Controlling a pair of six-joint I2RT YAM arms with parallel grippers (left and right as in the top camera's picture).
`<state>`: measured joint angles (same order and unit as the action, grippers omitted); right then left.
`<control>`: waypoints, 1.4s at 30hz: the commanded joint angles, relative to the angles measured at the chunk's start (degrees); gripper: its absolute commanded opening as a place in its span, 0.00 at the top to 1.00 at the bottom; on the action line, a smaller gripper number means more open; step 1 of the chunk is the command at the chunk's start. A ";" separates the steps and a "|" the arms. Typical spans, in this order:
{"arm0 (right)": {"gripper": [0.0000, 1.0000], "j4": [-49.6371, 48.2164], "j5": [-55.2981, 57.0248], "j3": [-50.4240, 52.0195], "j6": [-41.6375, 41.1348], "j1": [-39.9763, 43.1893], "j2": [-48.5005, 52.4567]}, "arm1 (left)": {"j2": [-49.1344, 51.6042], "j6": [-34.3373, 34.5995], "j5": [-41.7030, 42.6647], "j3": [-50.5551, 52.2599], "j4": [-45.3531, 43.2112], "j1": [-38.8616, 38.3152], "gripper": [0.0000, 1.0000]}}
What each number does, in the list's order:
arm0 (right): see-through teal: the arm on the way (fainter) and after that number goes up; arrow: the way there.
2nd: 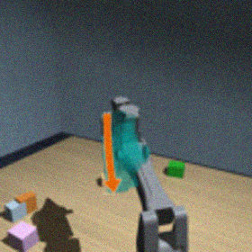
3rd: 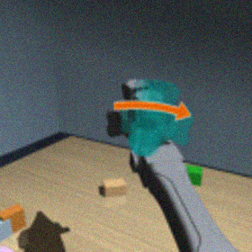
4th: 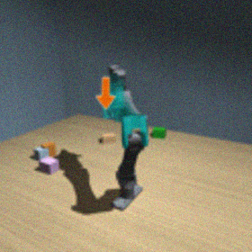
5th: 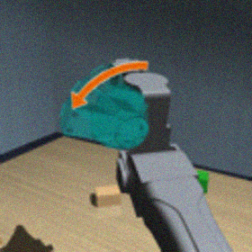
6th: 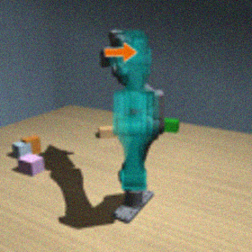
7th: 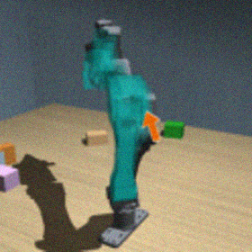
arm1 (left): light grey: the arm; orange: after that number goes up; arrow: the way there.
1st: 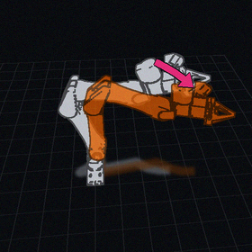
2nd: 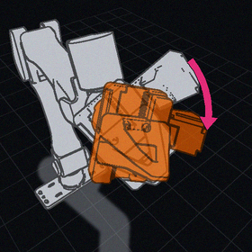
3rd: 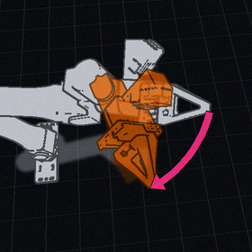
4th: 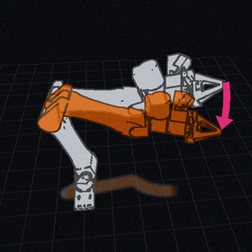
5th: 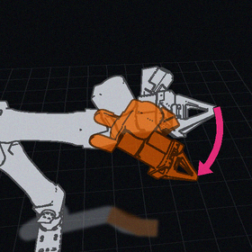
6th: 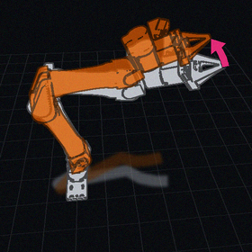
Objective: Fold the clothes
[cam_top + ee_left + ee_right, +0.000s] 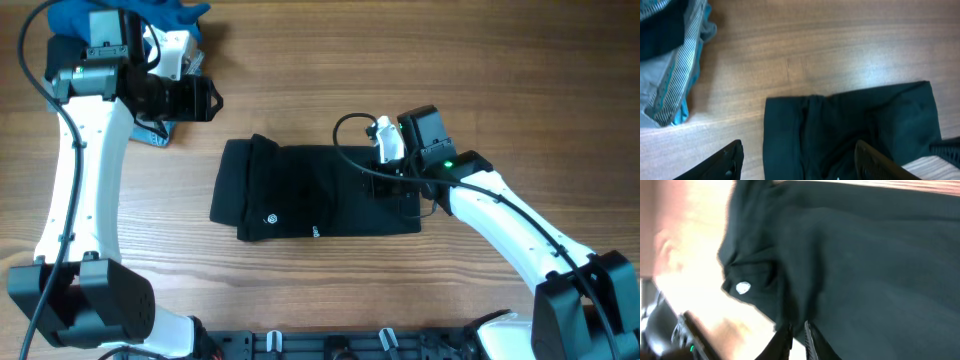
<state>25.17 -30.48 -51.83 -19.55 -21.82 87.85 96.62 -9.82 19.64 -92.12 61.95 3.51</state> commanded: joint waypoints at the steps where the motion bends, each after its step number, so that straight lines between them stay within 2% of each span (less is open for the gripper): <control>1: 0.92 -0.28 6.82 -0.28 -9.16 0.02 2.80 | -0.92 -0.24 1.14 -0.24 3.39 0.09 0.30; 3: 0.92 -0.31 7.87 0.00 -10.47 0.04 6.16 | -0.92 -0.22 1.16 3.52 5.84 0.09 0.27; 5: 0.93 -1.99 7.85 0.00 -10.38 0.02 9.92 | -0.92 -0.20 1.53 8.74 4.39 0.09 0.20; 8: 0.93 -4.28 7.82 0.00 -10.29 0.02 14.03 | -0.92 0.07 5.29 18.01 -1.64 0.09 0.13; 12: 0.92 -4.42 7.87 0.00 -8.92 0.04 15.82 | -0.92 1.53 5.90 31.41 -13.16 0.11 0.01; 16: 0.92 -5.03 7.82 0.00 -8.94 0.04 15.82 | -0.92 1.49 5.03 36.92 -17.90 0.15 0.00; 19: 0.92 -5.05 7.85 0.00 -8.90 0.04 15.82 | -0.92 1.55 -0.17 39.21 -20.20 0.15 0.00; 21: 0.92 -5.05 7.85 0.00 -8.90 0.04 15.82 | -0.81 4.59 0.55 41.46 -24.74 0.13 0.00; 26: 0.92 -5.25 7.85 0.00 -8.37 0.04 15.82 | 3.93 4.72 13.42 45.72 -31.28 -0.24 0.00; 31: 0.92 -5.46 7.82 0.00 -7.43 0.04 15.82 | 9.22 4.72 16.35 45.72 -32.98 -2.95 0.01; 33: 0.93 -5.44 7.82 0.00 -7.43 0.04 15.82 | 9.49 4.72 16.28 45.72 -33.29 -4.17 0.06; 38: 0.93 -5.31 7.82 0.00 -7.45 0.04 15.82 | 9.46 4.72 15.02 45.72 -33.03 -4.90 0.62; 41: 0.94 -5.22 7.78 0.00 -7.45 0.04 15.80 | 9.44 4.74 15.04 45.66 -32.96 -4.83 0.89; 42: 0.94 -5.14 7.15 0.00 -7.45 0.04 15.76 | 9.22 4.74 15.04 45.11 -31.98 -4.52 0.95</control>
<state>20.16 -23.73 -51.83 -28.10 -21.82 102.06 103.72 -5.13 38.70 -48.38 28.27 -0.91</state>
